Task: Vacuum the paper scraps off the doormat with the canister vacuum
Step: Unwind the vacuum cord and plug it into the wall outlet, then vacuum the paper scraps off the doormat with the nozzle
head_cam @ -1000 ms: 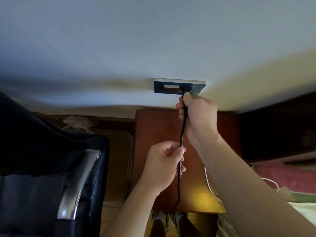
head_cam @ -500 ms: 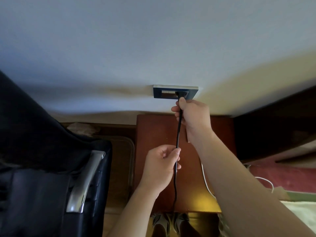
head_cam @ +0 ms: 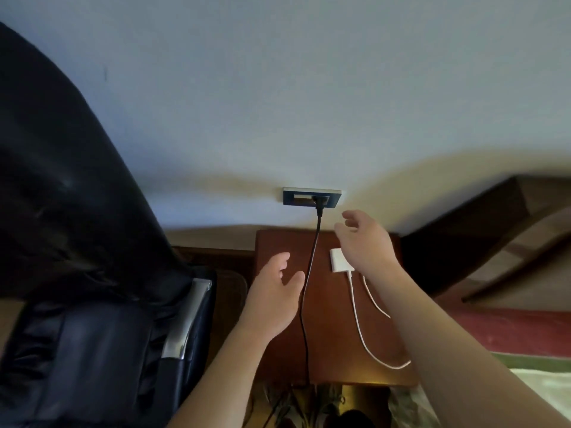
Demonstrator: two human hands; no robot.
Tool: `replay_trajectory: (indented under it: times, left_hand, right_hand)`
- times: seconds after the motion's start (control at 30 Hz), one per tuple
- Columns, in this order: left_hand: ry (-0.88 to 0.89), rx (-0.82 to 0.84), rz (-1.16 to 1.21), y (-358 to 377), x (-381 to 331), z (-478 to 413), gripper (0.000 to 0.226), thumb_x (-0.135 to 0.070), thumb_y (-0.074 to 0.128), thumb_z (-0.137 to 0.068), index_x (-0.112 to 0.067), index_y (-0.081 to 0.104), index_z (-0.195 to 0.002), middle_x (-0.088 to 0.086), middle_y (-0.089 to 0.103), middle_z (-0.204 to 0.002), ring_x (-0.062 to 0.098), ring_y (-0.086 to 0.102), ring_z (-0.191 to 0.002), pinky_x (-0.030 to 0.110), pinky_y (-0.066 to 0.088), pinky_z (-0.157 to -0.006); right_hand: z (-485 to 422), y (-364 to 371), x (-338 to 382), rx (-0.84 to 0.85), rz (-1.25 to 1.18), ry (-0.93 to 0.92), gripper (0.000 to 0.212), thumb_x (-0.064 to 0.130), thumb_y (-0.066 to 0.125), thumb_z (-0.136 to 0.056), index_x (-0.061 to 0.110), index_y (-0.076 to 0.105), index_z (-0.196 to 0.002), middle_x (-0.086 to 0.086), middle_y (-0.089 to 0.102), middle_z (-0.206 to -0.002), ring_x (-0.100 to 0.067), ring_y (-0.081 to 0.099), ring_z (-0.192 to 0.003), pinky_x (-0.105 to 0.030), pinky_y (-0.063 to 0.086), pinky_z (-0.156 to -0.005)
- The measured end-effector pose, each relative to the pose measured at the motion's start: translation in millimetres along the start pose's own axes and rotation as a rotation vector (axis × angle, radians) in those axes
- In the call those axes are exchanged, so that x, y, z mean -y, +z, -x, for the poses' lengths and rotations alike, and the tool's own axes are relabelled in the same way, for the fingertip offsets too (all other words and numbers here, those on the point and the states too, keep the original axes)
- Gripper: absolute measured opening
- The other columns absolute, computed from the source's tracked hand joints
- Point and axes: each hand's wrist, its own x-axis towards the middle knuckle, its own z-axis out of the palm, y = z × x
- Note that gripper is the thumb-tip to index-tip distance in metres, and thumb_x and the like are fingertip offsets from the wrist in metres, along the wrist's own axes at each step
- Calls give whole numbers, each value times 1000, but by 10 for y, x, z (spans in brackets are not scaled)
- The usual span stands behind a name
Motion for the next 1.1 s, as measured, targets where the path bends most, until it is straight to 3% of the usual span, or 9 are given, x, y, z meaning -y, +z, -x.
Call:
replay_trajectory:
  times: [0.07, 0.1, 0.2, 0.33, 0.47, 0.73, 0.93, 1.1]
  left_hand:
    - [3, -30, -78, -150, -137, 74, 55, -39, 48, -104, -28, 32, -155, -5, 39, -158, 13, 38, -144, 33, 33, -114]
    - [7, -37, -114, -220, -194, 104, 56, -40, 46, -104, -26, 31, -156, -4, 37, -159, 14, 36, -145, 35, 32, -115]
    - [64, -71, -232, -461, -389, 239, 56, -41, 44, -105, -21, 31, -156, -1, 36, -160, 17, 35, -146, 37, 29, -120]
    - [158, -128, -486, -755, -662, 428, 51, -35, 40, -105, -16, 37, -153, 3, 41, -156, 21, 37, -144, 44, 30, -120]
    - [236, -178, -675, -1030, -976, 648, 46, -31, 34, -104, -14, 45, -145, 2, 50, -140, 22, 46, -130, 43, 36, -113]
    - [317, -259, -810, -1455, -1569, 1161, 51, -38, 26, -107, -16, 37, -152, 6, 36, -158, 24, 31, -145, 43, 23, -121]
    - [358, -327, -818, -1610, -1753, 1527, 50, -36, 28, -107, -14, 38, -152, 8, 38, -157, 25, 33, -144, 43, 25, -118]
    - [393, -385, -820, -1720, -1858, 1755, 52, -35, 25, -108, -15, 28, -156, 6, 26, -165, 24, 23, -150, 43, 20, -122]
  right_hand:
    - [136, -145, 73, 34, 146, -74, 46, 31, 49, -101, 20, 48, -145, -3, 55, -142, -21, 59, -96, -29, 44, -87]
    - [192, -209, 103, 42, 215, -103, 48, 31, 48, -101, 18, 46, -146, -5, 53, -145, -26, 59, -109, -32, 43, -94]
    - [422, -465, 251, 41, 385, -160, 50, 33, 45, -101, 15, 45, -147, -9, 51, -146, -32, 45, -132, -41, 40, -106]
    - [719, -823, 483, -7, 551, -217, 44, 37, 41, -101, 15, 51, -138, -7, 53, -142, -29, 44, -132, -42, 38, -105]
    - [994, -1166, 739, -56, 647, -295, 42, 37, 36, -102, 14, 55, -131, -3, 56, -137, -25, 46, -129, -39, 37, -101]
    - [1448, -1631, 1100, -185, 719, -457, 30, 36, 33, -100, 18, 56, -106, 0, 59, -112, -23, 50, -112, -39, 39, -97]
    - [1842, -1798, 1303, -256, 771, -540, 40, 36, 31, -103, 15, 53, -130, -1, 57, -130, -24, 45, -128, -39, 34, -109]
    - [1998, -1915, 1402, -291, 750, -567, 39, 34, 30, -103, 15, 53, -128, 0, 57, -126, -23, 47, -122, -37, 37, -105]
